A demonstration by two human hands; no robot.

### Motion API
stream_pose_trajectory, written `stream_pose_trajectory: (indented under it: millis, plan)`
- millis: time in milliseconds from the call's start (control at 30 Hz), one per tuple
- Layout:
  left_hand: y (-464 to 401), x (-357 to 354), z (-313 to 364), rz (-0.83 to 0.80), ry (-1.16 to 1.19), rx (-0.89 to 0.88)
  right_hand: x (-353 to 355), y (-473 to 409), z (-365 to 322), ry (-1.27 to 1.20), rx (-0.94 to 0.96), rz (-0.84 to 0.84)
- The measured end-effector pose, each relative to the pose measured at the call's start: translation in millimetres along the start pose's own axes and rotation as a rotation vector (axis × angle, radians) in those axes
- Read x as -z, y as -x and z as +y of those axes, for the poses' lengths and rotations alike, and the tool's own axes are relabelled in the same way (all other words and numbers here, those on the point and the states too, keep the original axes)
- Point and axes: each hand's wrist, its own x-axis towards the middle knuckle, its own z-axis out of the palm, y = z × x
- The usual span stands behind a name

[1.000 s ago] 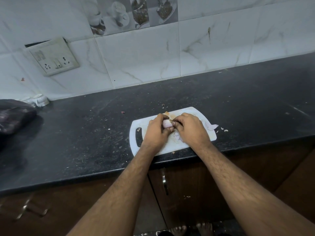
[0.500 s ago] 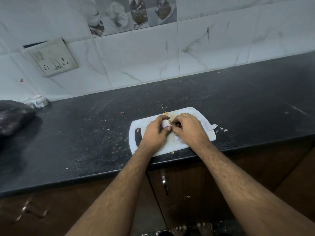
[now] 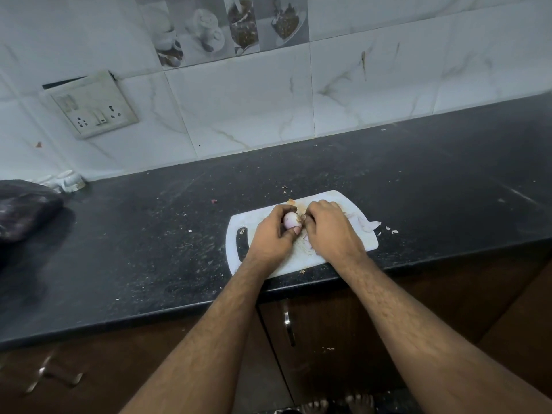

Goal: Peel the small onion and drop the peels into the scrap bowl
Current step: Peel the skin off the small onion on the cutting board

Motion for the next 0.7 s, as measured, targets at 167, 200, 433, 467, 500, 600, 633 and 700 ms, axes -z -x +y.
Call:
stream_pose_trajectory:
  millis: [167, 200, 433, 467, 500, 600, 633, 700]
  plan:
    - [3.3, 1.1, 7.3, 0.08, 0.033, -0.015, -0.5, -3.2, 8.7, -0.114, -0.006, 0.048]
    - [3.7, 1.6, 7.9, 0.093, 0.028, -0.017, 1.2, -2.6, 9.0, -0.164, 0.007, 0.032]
    - [4.1, 2.2, 6.4, 0.119, 0.013, -0.009, 2.1, 0.8, 7.5, -0.216, 0.065, -0.029]
    - [4.5, 2.9, 7.1, 0.123, 0.032, -0.003, 2.8, 0.1, 8.2, -0.235, 0.042, -0.028]
    - [5.0, 3.2, 7.7, 0.128, 0.053, 0.004, 3.3, -0.8, 8.9, -0.259, 0.012, -0.03]
    - [6.9, 4.2, 9.0, 0.149, 0.108, 0.01, 4.9, -1.9, 8.7, -0.298, -0.052, -0.046]
    - [6.9, 4.4, 8.4, 0.155, 0.125, 0.012, 4.8, -1.8, 9.1, -0.299, -0.061, -0.059]
    - [7.4, 5.1, 8.9, 0.151, 0.136, 0.019, 3.9, -2.3, 8.8, -0.288, -0.072, -0.076]
